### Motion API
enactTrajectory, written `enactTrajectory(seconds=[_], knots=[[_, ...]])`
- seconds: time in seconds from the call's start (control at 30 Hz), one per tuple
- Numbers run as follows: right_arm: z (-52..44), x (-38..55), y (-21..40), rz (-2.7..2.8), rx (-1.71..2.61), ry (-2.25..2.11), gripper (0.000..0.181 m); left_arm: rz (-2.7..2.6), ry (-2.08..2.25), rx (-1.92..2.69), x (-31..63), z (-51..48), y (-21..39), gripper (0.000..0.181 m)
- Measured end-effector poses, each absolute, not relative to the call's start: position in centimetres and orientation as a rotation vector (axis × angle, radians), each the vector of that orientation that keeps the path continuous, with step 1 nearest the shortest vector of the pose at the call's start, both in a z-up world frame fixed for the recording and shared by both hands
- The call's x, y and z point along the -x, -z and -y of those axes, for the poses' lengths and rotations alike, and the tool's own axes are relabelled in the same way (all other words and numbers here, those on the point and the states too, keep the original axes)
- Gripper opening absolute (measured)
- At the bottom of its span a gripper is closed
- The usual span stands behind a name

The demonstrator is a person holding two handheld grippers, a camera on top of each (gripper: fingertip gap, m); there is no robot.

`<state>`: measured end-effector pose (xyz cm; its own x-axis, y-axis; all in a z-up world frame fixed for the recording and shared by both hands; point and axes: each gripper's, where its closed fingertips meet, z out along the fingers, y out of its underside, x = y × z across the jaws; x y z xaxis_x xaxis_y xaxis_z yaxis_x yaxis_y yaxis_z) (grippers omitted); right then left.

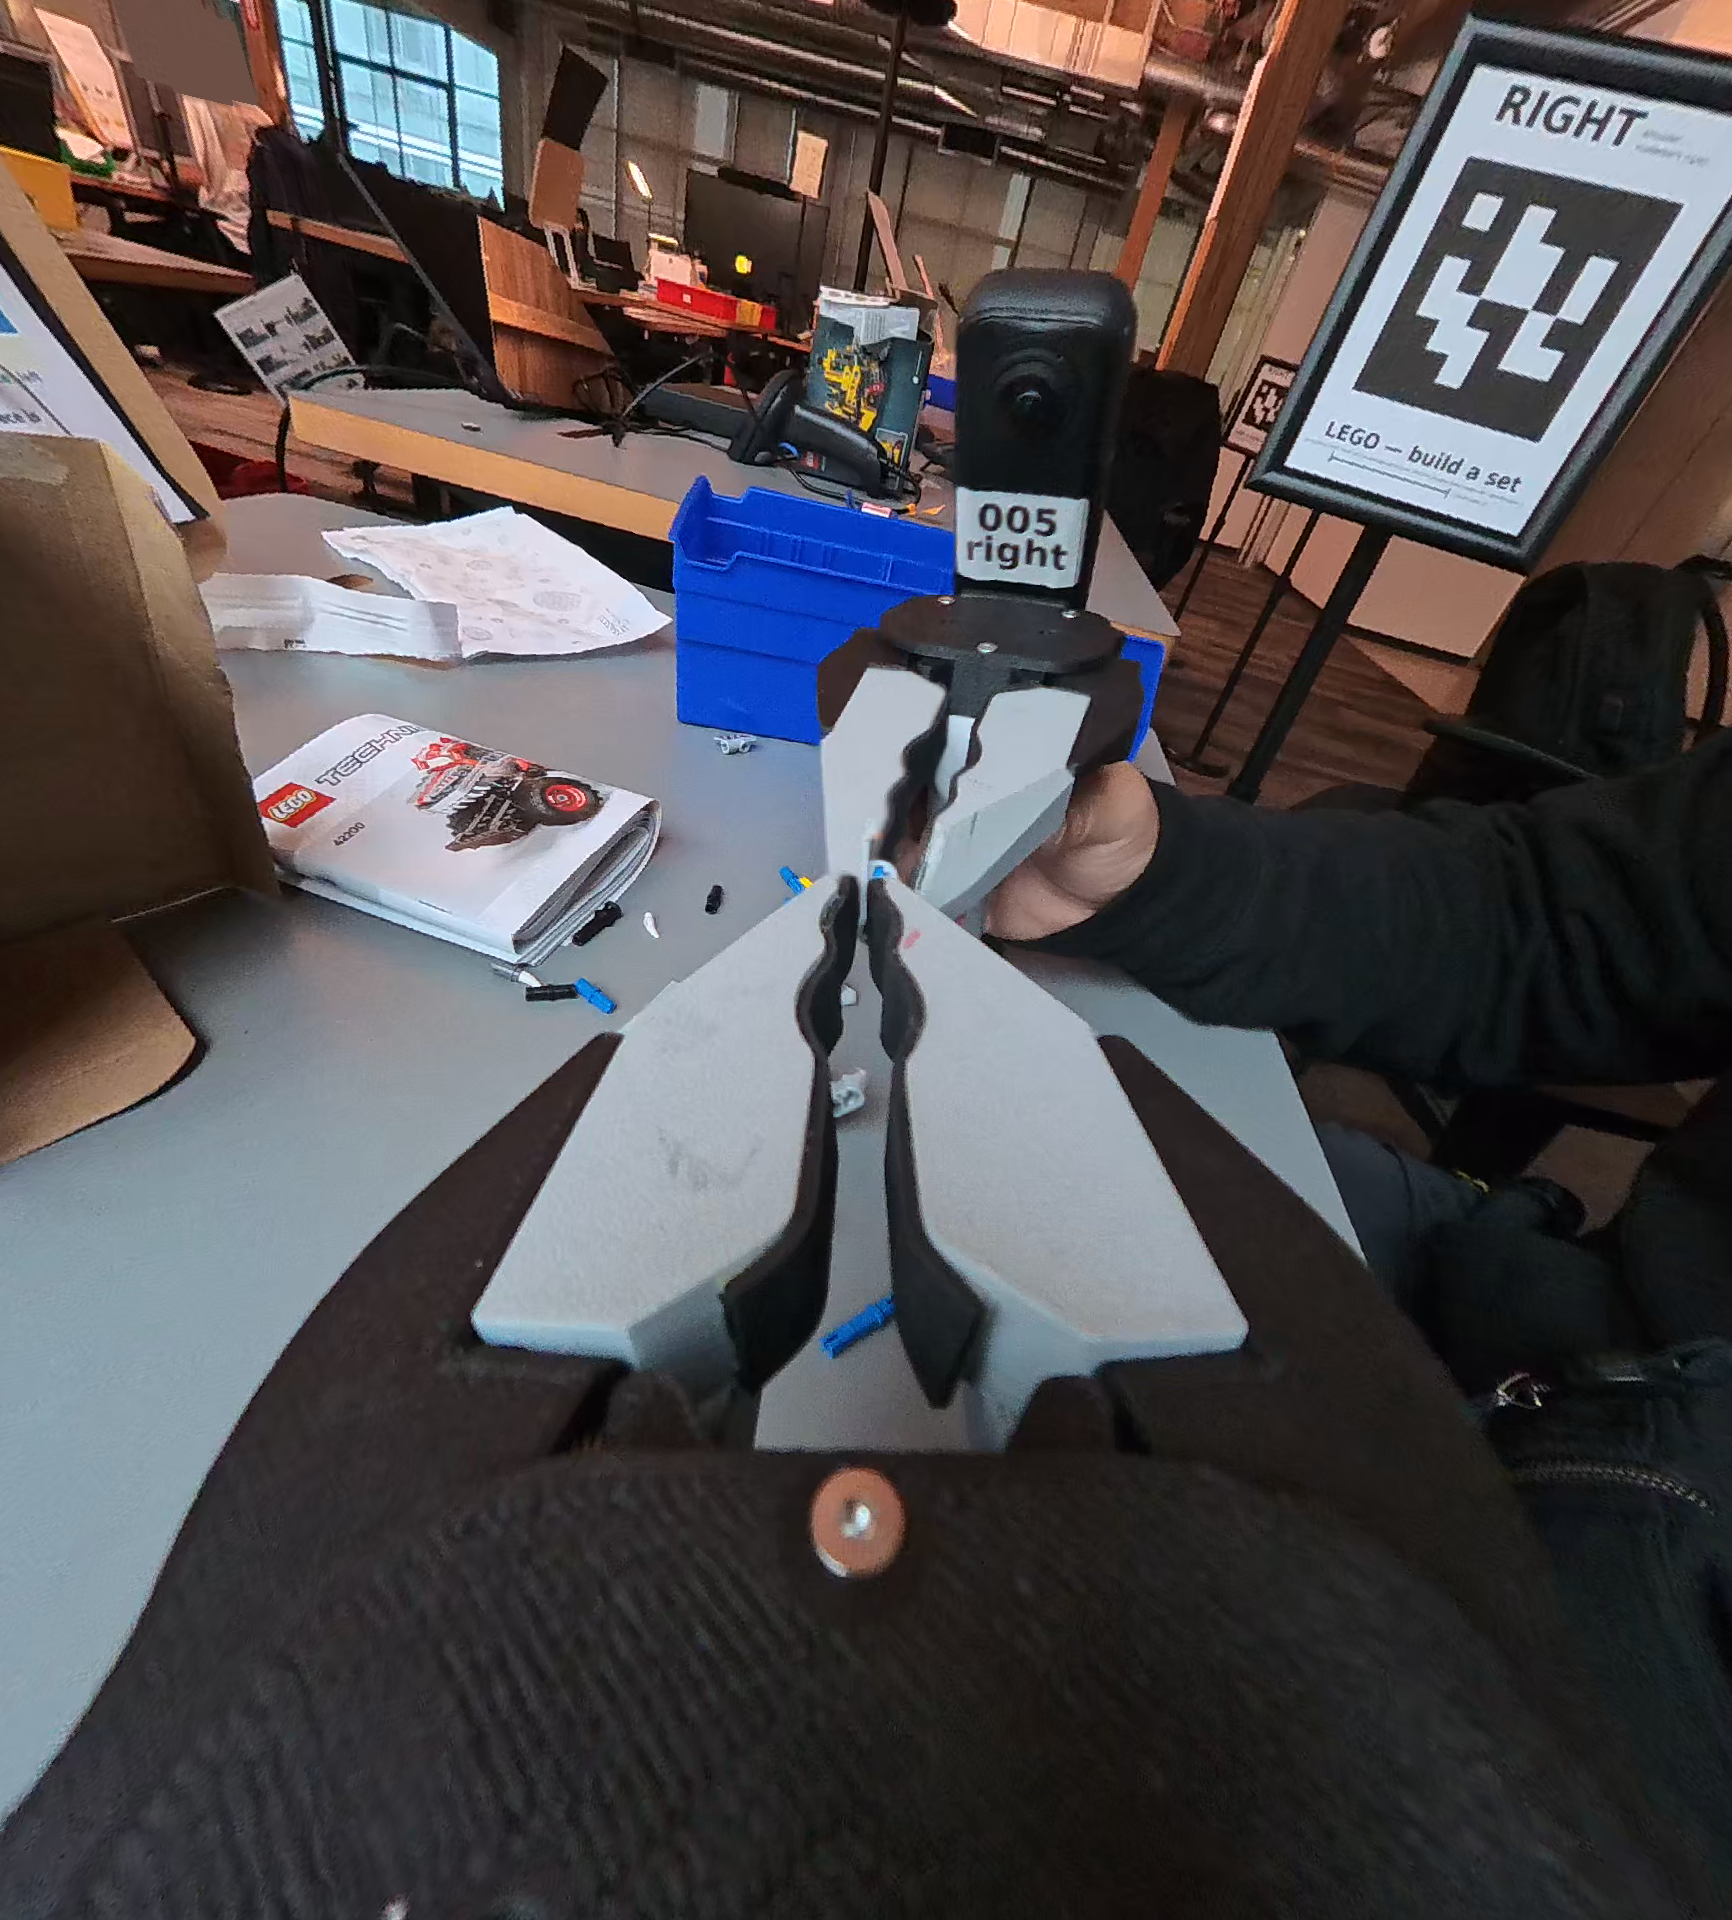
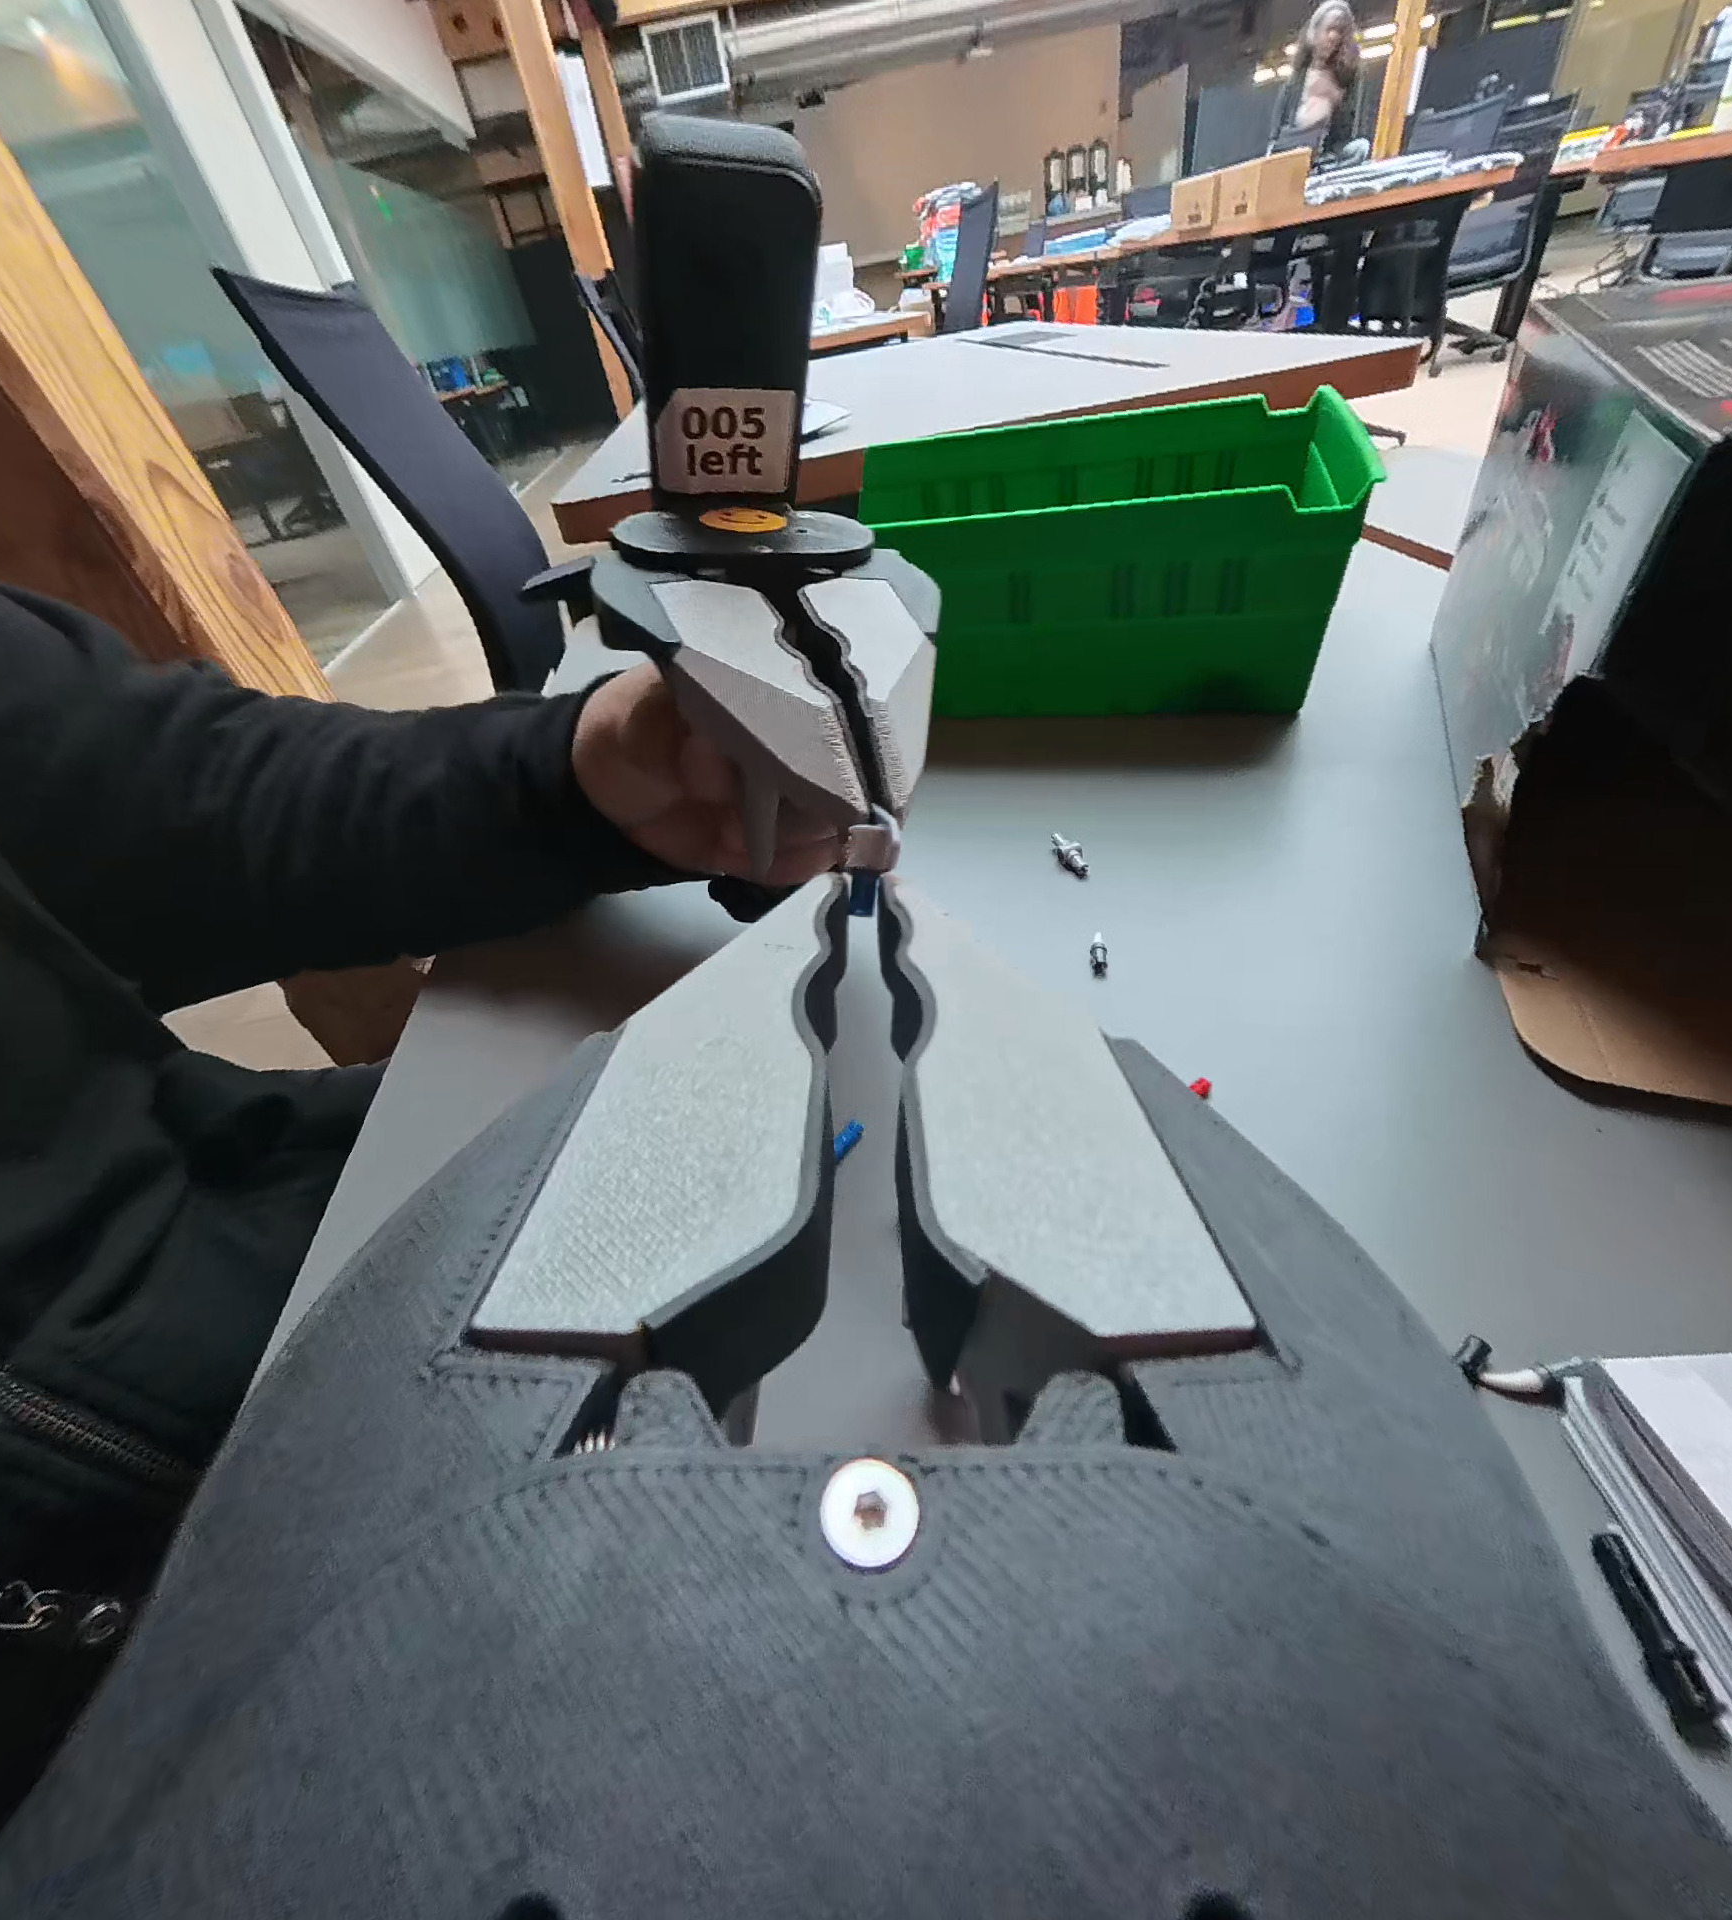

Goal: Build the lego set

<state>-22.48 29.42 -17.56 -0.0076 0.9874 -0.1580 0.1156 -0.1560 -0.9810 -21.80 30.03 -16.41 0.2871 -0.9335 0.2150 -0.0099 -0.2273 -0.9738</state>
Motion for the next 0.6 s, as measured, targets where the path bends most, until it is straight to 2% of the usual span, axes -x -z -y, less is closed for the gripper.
enactTrajectory(seconds=[0.3,0.6], knots=[[-28.6,22.5,17.5,1.254,1.406,-1.363,0.000,-0.964,1.136,1.523,21.7,-29.2,16.2,0.000],[-28.8,22.6,20.2,1.381,1.533,-1.121,0.000,-1.057,0.855,1.614,22.0,-29.4,18.3,0.000]])
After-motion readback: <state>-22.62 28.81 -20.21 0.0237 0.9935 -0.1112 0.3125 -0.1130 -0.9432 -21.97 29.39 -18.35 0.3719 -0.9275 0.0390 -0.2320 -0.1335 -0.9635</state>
